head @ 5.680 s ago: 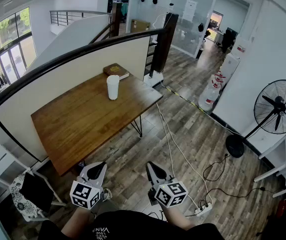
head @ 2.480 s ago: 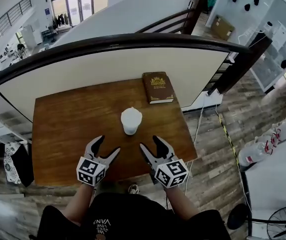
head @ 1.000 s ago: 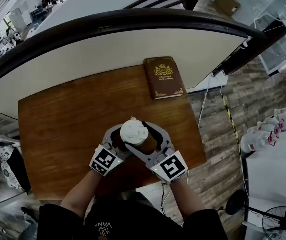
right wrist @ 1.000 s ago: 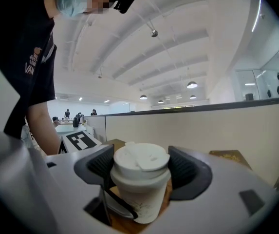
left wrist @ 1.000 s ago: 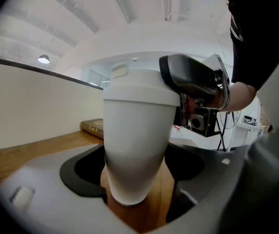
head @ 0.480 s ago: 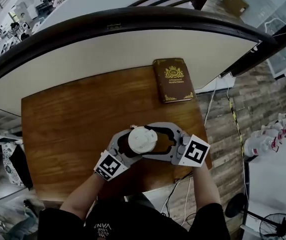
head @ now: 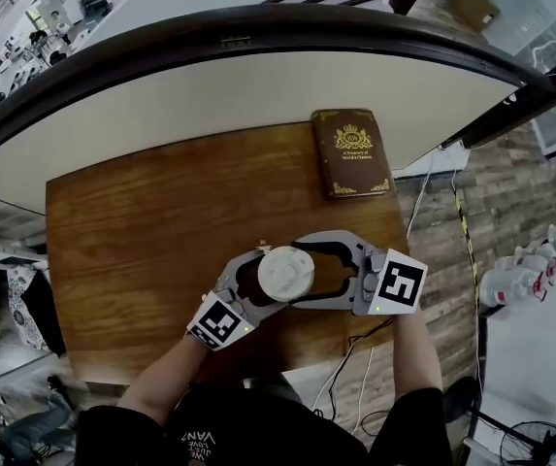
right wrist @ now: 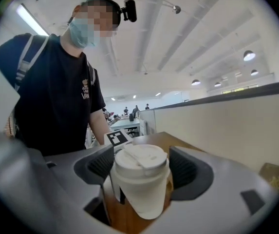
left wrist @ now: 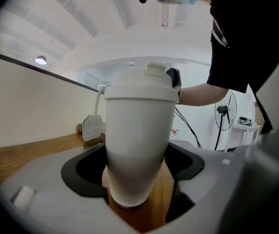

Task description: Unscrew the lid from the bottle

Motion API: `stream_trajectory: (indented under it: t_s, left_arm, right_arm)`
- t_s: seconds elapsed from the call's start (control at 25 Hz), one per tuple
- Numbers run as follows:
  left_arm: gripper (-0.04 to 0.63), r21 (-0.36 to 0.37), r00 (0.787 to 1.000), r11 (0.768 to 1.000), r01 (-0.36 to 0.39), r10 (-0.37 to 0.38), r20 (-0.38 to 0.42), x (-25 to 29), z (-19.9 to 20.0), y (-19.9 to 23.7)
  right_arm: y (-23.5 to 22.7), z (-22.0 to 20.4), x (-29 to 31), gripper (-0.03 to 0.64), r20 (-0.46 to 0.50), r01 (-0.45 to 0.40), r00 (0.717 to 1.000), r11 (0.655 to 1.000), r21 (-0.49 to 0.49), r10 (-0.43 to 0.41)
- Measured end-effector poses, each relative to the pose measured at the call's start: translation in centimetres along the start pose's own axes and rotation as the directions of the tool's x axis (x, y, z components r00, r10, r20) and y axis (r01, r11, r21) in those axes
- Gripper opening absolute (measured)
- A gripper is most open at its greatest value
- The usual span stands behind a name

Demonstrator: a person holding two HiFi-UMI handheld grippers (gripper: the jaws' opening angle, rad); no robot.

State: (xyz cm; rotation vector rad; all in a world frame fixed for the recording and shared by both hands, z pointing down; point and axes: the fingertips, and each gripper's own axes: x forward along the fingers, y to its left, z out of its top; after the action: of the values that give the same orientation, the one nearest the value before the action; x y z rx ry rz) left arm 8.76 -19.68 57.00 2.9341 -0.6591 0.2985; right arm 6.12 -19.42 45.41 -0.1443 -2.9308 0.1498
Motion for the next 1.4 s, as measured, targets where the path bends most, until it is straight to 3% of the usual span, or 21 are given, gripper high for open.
stream_trajectory:
  t_s: [0.08, 0.16, 0.24, 0.36, 0.4, 0.48, 0.6, 0.76, 0.88, 0.96, 1.12, 1.28, 1.4]
  left_arm:
    - [0.370, -0.003, 1.000, 1.000, -0.007, 0.007, 0.001, 0.0, -0.1, 0.1]
    - [0.368, -0.008, 1.000, 1.000, -0.015, 0.015, -0.001, 0.0, -0.2, 0.0]
    - [0.368, -0.013, 1.000, 1.000, -0.028, 0.028, -0.003, 0.0, -0.3, 0.0]
    - [0.369, -0.019, 0.999, 0.999, -0.049, 0.049, -0.008, 0.0, -0.3, 0.1]
    - [0.370, -0.022, 0.998, 0.998, -0.054, 0.054, -0.009, 0.1, -0.3, 0.1]
    - [0.368, -0.026, 0.998, 0.998, -0.062, 0.062, -0.011, 0.2, -0.4, 0.2]
    - [0.368, -0.026, 0.997, 0.997, -0.072, 0.071, -0.015, 0.3, -0.5, 0.3]
    - [0.368, -0.026, 0.997, 0.996, -0.080, 0.079, -0.018, 0.3, -0.6, 0.1]
    - [0.368, -0.024, 0.996, 0.996, -0.084, 0.084, -0.022, 0.3, -0.5, 0.2]
    - [0.368, -0.021, 0.996, 0.996, -0.083, 0.082, -0.024, 0.3, -0.6, 0.2]
    - [0.368, -0.010, 0.997, 0.997, -0.072, 0.072, -0.026, 0.2, -0.5, 0.1]
    - [0.368, -0.009, 0.997, 0.997, -0.070, 0.070, -0.024, 0.2, -0.5, 0.0]
    - [0.368, -0.006, 0.998, 0.998, -0.066, 0.066, -0.024, 0.2, -0.5, 0.0]
  right_arm:
    - [0.0, 0.6, -1.0, 0.322, 0.049, 0.099, 0.994, 0.995, 0.014, -0.100]
    - [0.2, 0.9, -2.0, 0.322, 0.097, 0.235, 0.967, 0.972, 0.027, -0.237]
    - [0.5, 0.9, -2.7, 0.322, 0.137, 0.400, 0.906, 0.916, 0.037, -0.401]
    - [1.4, 0.5, -3.2, 0.322, 0.195, 0.600, 0.772, 0.795, 0.090, -0.605]
    - [1.7, 0.3, -3.2, 0.322, 0.204, 0.637, 0.737, 0.763, 0.110, -0.644]
    - [2.4, -0.1, -2.6, 0.322, 0.204, 0.680, 0.693, 0.721, 0.135, -0.691]
    - [2.6, -0.5, -1.5, 0.322, 0.191, 0.697, 0.673, 0.699, 0.159, -0.714]
    - [2.3, -0.8, -0.9, 0.322, 0.151, 0.700, 0.684, 0.700, 0.141, -0.714]
    - [1.8, -1.1, -0.9, 0.322, 0.115, 0.684, 0.711, 0.720, 0.113, -0.694]
    - [1.6, -1.1, -1.0, 0.322, 0.106, 0.649, 0.746, 0.753, 0.107, -0.658]
    - [1.4, -1.1, -1.0, 0.322, 0.087, 0.524, 0.844, 0.848, 0.082, -0.530]
    - [1.1, -1.3, -1.0, 0.322, 0.043, 0.348, 0.936, 0.936, 0.054, -0.350]
    - [0.9, -1.2, -1.0, 0.322, 0.039, 0.194, 0.980, 0.979, 0.056, -0.196]
